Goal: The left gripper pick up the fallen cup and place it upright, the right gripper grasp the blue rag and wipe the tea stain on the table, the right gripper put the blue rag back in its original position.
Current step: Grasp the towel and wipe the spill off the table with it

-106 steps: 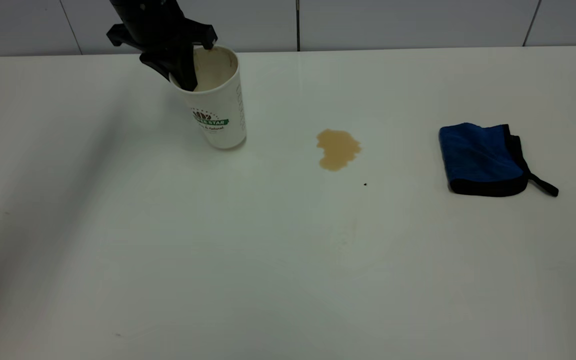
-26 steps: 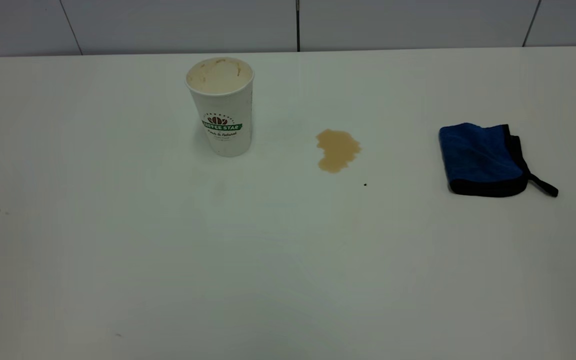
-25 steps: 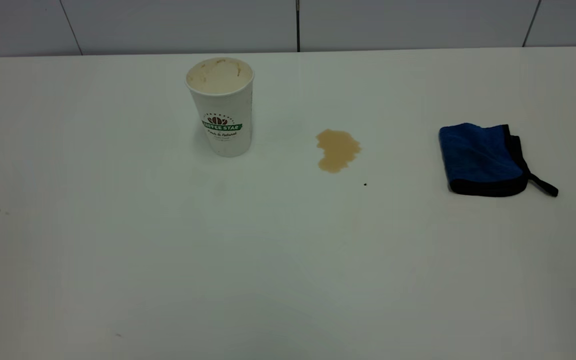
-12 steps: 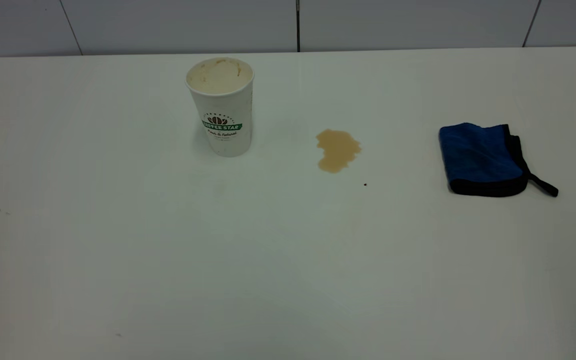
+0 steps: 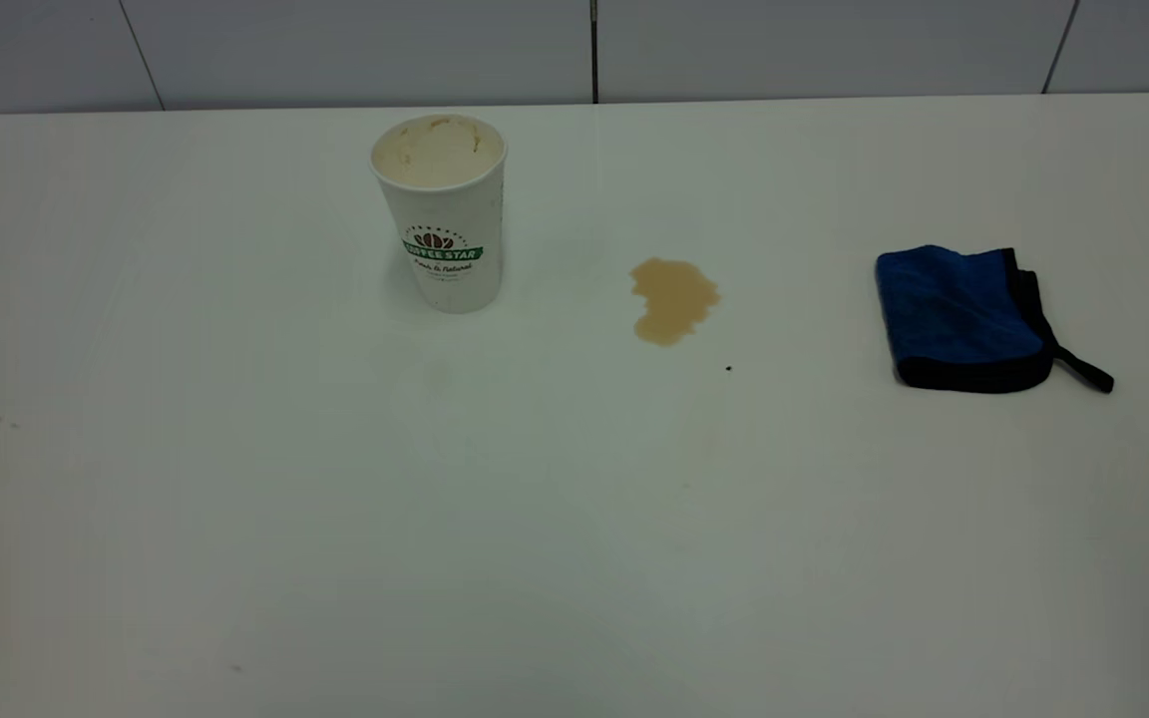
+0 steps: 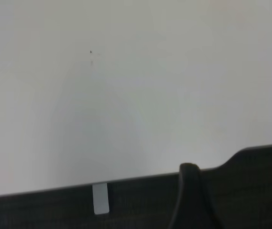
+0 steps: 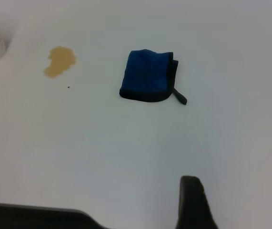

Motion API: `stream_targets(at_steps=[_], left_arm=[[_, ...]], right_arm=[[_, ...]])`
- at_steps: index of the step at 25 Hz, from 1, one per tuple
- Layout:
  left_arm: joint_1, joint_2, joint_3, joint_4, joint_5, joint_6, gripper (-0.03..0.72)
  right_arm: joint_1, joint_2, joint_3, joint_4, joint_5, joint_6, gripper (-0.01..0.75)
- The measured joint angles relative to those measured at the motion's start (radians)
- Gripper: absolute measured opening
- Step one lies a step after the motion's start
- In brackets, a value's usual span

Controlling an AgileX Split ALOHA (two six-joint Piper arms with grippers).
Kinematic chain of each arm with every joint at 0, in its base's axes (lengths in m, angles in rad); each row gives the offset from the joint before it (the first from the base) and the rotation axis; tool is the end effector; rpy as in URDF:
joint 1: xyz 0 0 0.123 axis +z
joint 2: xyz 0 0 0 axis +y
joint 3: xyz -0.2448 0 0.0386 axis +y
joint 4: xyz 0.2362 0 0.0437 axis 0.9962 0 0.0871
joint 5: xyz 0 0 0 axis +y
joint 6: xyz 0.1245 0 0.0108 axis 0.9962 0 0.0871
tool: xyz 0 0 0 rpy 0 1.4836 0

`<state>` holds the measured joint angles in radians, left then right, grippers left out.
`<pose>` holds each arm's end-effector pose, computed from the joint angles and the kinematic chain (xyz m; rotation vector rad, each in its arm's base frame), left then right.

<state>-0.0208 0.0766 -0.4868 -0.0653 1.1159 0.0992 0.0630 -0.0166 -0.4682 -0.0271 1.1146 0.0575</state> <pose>0.0595 -0.0086 0.2422 0.1329 2.1834 -0.0361 0.0503 0.0001 0.2417 -0.0039 2.1133 0.0391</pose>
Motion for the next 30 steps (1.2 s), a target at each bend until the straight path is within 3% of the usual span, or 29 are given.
stream_targets(at_steps=[21, 25, 30], left_arm=[[0.0, -0.094, 0.0, 0.0, 0.016, -0.002, 0.525], [0.0, -0.094, 0.0, 0.0, 0.016, -0.002, 0.525], [0.0, -0.094, 0.0, 0.0, 0.016, -0.002, 0.525]], right_arm=[[0.0, 0.027, -0.028, 0.01, -0.025, -0.002, 0.518], [0.0, 0.222, -0.063, 0.016, -0.127, -0.023, 0.582], [0.0, 0.567, -0.064, 0.094, -0.36, -0.13, 0.608]])
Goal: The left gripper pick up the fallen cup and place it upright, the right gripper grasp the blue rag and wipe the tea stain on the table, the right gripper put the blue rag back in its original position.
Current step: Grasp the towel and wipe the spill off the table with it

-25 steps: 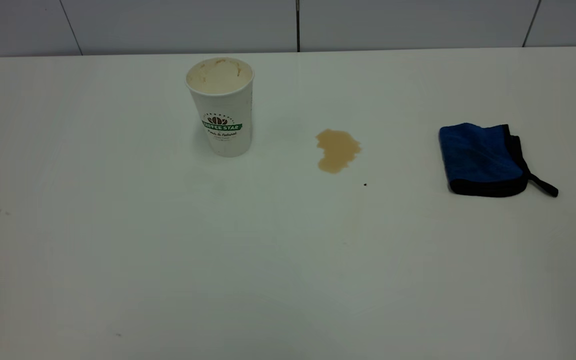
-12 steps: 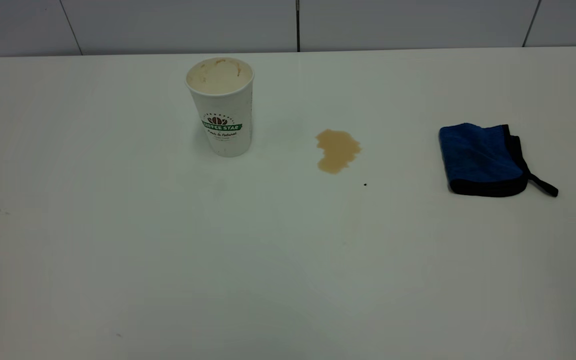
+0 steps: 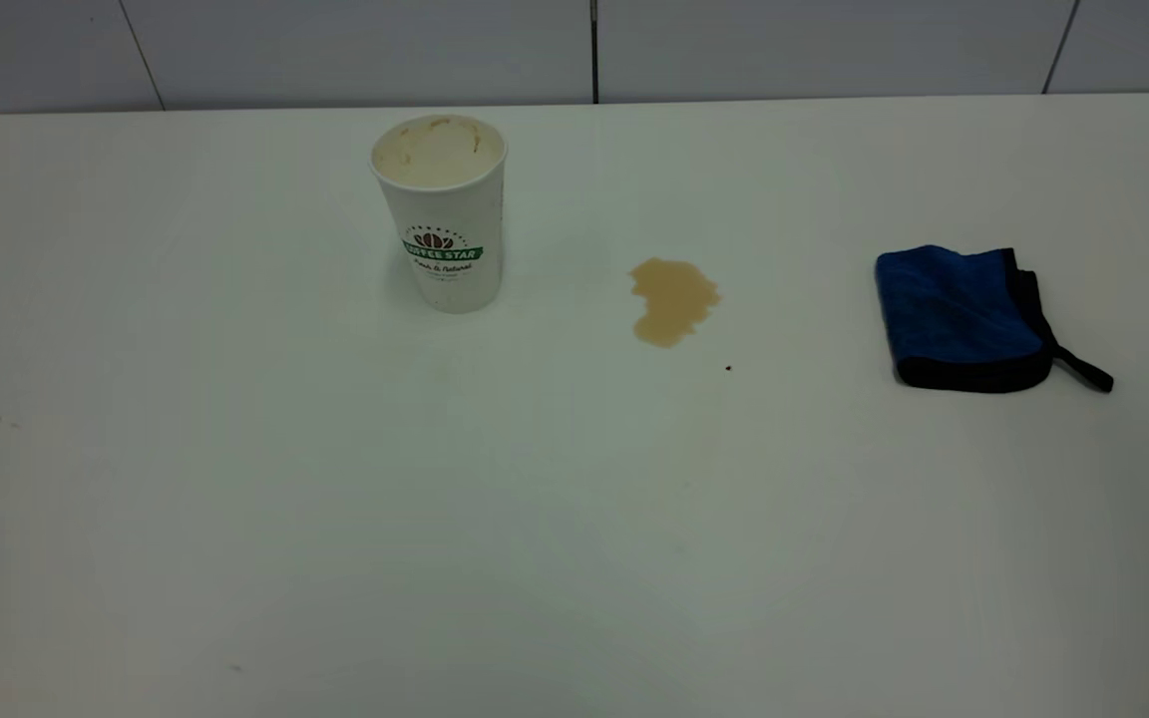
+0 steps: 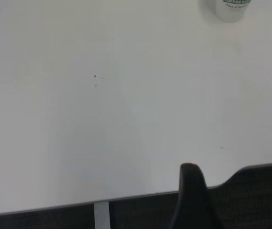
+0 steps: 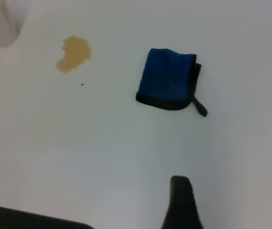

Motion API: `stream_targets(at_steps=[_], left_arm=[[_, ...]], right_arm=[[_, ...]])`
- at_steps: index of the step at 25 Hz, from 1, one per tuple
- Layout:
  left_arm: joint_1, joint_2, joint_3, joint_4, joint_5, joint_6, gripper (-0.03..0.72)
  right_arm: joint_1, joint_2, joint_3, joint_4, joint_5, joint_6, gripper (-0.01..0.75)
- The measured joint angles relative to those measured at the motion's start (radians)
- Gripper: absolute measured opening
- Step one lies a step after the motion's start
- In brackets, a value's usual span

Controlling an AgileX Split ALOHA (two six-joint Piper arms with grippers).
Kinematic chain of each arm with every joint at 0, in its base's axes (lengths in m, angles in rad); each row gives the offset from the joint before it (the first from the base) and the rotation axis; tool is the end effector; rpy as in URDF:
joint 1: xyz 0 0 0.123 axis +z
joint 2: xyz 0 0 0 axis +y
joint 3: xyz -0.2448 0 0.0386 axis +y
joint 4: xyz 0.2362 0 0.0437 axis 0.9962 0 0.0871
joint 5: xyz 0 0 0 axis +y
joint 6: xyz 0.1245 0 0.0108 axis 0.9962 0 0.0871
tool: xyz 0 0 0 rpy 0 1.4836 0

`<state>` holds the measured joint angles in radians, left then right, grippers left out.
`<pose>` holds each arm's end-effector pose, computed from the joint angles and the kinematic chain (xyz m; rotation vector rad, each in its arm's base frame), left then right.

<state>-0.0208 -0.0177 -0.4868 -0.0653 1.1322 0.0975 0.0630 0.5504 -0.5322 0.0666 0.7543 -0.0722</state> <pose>0.0470 -0.0084 0.2455 0.1308 2.1056 -0.0331 0.1445 0.0148 0.2444 -0.1220 2.2519 0.0725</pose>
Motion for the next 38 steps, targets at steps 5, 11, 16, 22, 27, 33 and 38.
stream_targets(at_steps=[5, 11, 16, 22, 27, 33, 38], left_arm=[[0.0, 0.0, 0.0, 0.0, 0.0, 0.001, 0.525], [0.0, 0.0, 0.0, 0.0, 0.001, 0.001, 0.525], [0.0, 0.0, 0.0, 0.0, 0.002, 0.001, 0.525], [0.0, 0.0, 0.0, 0.0, 0.002, 0.001, 0.525], [0.0, 0.0, 0.0, 0.0, 0.002, 0.001, 0.525], [0.0, 0.0, 0.0, 0.0, 0.002, 0.001, 0.525], [0.0, 0.0, 0.0, 0.0, 0.002, 0.0, 0.525]], right_arm=[[0.0, 0.373, -0.004, 0.114, -0.263, -0.148, 0.596], [0.0, 0.827, -0.096, 0.228, -0.473, -0.322, 0.592], [0.0, 1.153, -0.243, 0.247, -0.553, -0.386, 0.592], [-0.006, 1.482, -0.457, 0.213, -0.599, -0.394, 0.592], [-0.011, 1.658, -0.626, 0.156, -0.606, -0.394, 0.592], [-0.011, 1.795, -0.746, 0.109, -0.619, -0.433, 0.59], [-0.024, 1.886, -0.789, 0.081, -0.704, -0.446, 0.552]])
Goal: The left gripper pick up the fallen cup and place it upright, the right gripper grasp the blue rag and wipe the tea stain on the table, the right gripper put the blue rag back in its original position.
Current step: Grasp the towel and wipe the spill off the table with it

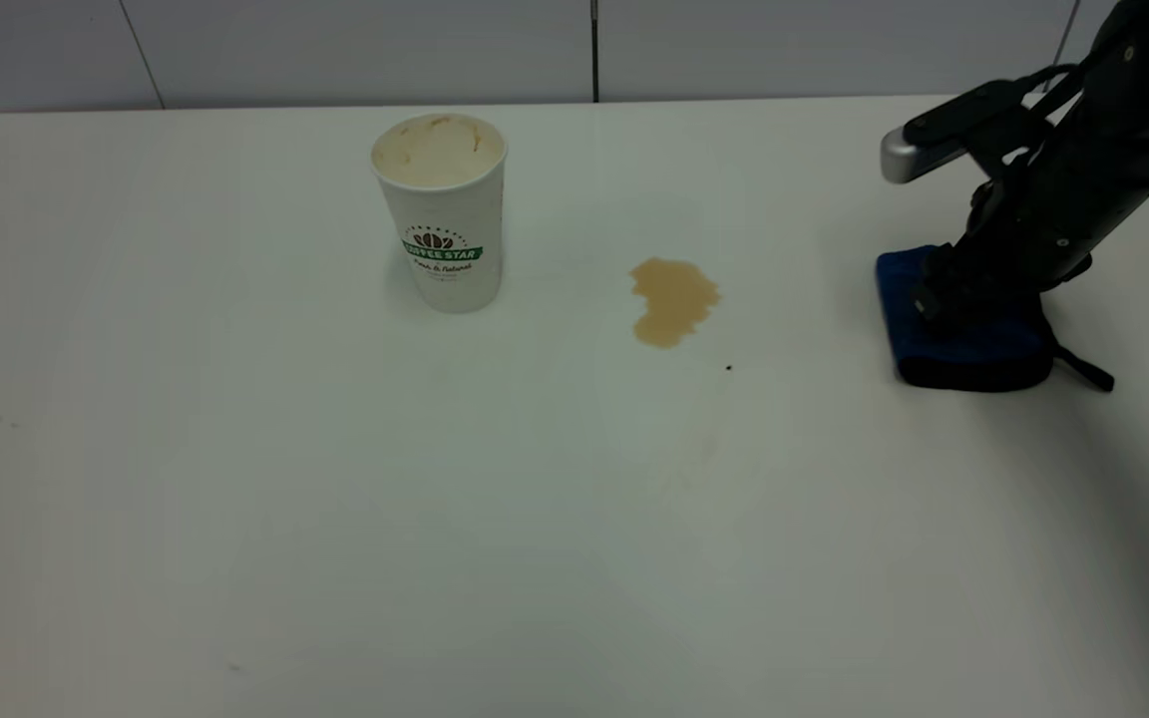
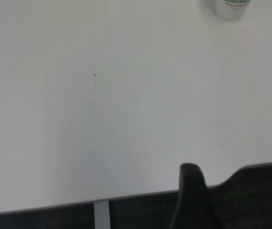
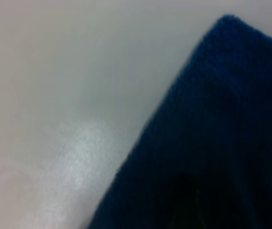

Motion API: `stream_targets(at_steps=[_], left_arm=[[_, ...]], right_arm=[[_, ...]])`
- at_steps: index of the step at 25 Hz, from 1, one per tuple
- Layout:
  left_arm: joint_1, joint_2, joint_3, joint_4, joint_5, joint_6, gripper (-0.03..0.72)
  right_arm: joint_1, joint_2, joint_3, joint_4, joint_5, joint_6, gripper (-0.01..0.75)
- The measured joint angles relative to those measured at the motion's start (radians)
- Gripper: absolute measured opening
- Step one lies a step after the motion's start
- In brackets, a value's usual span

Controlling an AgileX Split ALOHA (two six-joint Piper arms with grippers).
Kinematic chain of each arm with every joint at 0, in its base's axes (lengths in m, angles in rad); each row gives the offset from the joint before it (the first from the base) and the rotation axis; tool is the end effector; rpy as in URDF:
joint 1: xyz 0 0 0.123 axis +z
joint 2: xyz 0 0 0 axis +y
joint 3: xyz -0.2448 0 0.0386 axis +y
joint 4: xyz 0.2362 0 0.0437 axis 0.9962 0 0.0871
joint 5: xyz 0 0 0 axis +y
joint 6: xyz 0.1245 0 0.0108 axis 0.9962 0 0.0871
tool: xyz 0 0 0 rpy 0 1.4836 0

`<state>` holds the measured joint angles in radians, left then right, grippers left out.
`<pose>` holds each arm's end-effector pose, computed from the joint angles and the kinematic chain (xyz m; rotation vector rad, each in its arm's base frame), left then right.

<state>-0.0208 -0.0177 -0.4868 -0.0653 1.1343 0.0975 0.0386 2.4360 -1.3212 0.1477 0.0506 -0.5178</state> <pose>0.0469 -0.0084 0.2453 0.1310 2.1076 -0.0332 0.4134 0.0169 -0.0506 -0.5409 2.5965 -0.1005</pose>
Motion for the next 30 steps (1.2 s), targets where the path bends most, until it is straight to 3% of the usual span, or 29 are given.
stream_targets(at_steps=[3, 7, 9, 20, 30], left_arm=[[0.0, 0.0, 0.0, 0.0, 0.001, 0.0, 0.525], [0.0, 0.0, 0.0, 0.0, 0.001, 0.0, 0.525], [0.0, 0.0, 0.0, 0.0, 0.001, 0.0, 0.525], [0.0, 0.0, 0.0, 0.0, 0.001, 0.001, 0.525], [0.0, 0.0, 0.0, 0.0, 0.001, 0.002, 0.525]], right_arm=[[-0.002, 0.013, -0.01, 0.0, -0.002, 0.0, 0.466], [0.011, 0.02, -0.017, 0.001, -0.002, 0.0, 0.124], [0.028, 0.02, -0.019, 0.0, -0.007, 0.0, 0.059], [0.229, 0.056, -0.17, -0.002, -0.028, 0.0, 0.051], [0.36, 0.074, -0.236, -0.002, -0.032, 0.0, 0.051]])
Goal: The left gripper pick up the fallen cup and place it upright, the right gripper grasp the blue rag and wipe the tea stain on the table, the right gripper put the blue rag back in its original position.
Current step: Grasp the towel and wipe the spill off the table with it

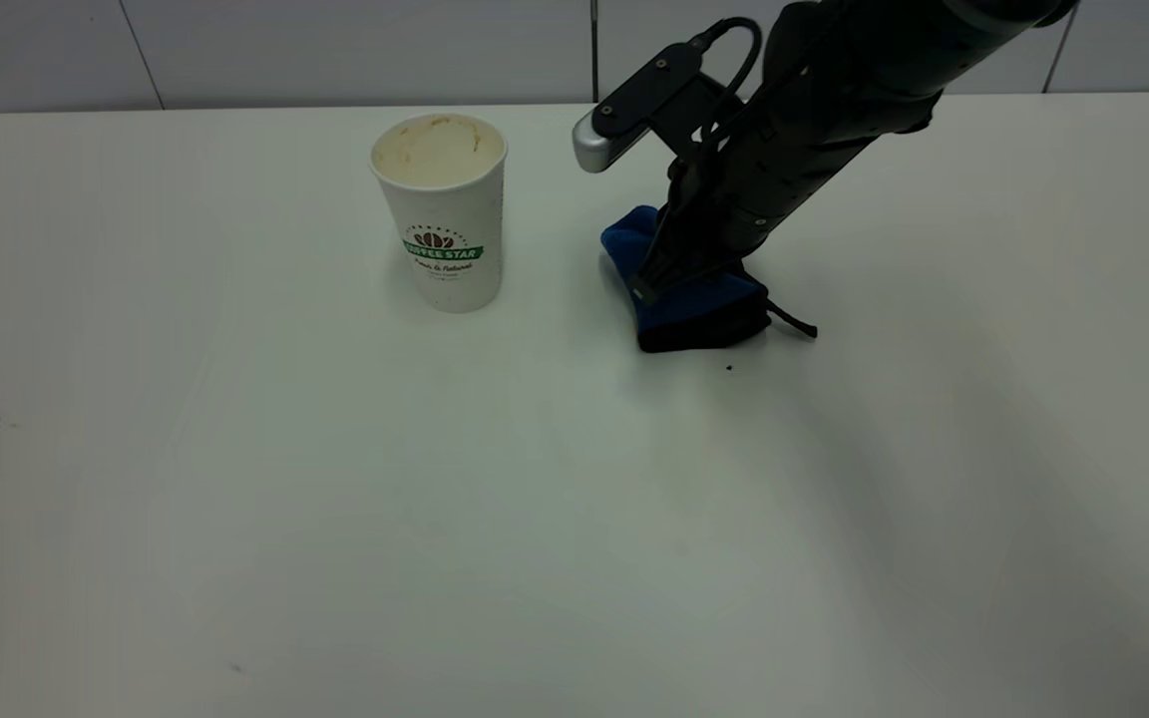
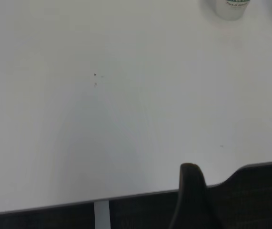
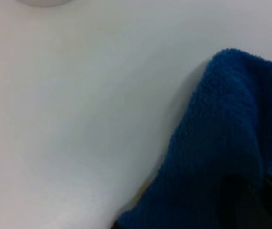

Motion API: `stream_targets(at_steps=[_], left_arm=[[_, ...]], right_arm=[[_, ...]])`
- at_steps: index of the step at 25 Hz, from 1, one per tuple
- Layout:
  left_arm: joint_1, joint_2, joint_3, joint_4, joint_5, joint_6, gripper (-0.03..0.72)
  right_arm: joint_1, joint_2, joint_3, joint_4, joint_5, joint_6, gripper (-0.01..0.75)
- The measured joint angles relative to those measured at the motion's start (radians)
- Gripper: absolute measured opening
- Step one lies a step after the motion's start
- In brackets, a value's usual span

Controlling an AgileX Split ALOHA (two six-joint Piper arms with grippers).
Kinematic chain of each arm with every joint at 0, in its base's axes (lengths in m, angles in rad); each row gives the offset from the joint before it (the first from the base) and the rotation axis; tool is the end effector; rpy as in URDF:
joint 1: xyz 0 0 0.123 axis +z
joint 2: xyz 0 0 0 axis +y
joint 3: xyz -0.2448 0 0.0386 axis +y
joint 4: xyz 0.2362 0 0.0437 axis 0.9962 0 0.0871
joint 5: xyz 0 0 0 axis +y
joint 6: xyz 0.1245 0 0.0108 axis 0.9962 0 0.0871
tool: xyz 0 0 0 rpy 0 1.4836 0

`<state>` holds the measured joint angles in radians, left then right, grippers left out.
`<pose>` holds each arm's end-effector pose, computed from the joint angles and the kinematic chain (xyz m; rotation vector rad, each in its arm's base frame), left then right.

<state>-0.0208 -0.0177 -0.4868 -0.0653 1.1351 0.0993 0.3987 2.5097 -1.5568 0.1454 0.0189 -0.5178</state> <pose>0.0468 -0.0084 0.2452 0.1329 2.1083 -0.0321 0.4348 0.1835 -0.0275 -0.9245 2.2746 0.0149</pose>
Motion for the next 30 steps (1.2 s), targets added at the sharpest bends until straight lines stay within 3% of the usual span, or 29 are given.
stream_targets(at_steps=[5, 10, 12, 22, 30], left_arm=[[0.0, 0.0, 0.0, 0.0, 0.0, 0.0, 0.525], [0.0, 0.0, 0.0, 0.0, 0.0, 0.0, 0.525], [0.0, 0.0, 0.0, 0.0, 0.0, 0.0, 0.525], [0.0, 0.0, 0.0, 0.0, 0.0, 0.0, 0.525], [0.0, 0.0, 0.0, 0.0, 0.0, 0.0, 0.525]], right_arm=[[0.051, 0.019, -0.011, 0.0, 0.062, 0.0, 0.051], [0.1, 0.019, -0.018, -0.001, 0.222, -0.061, 0.051], [0.101, 0.02, -0.018, -0.001, 0.23, -0.08, 0.051], [0.074, 0.077, -0.018, -0.001, -0.077, -0.088, 0.051], [0.022, 0.137, -0.072, -0.001, -0.205, -0.094, 0.051]])
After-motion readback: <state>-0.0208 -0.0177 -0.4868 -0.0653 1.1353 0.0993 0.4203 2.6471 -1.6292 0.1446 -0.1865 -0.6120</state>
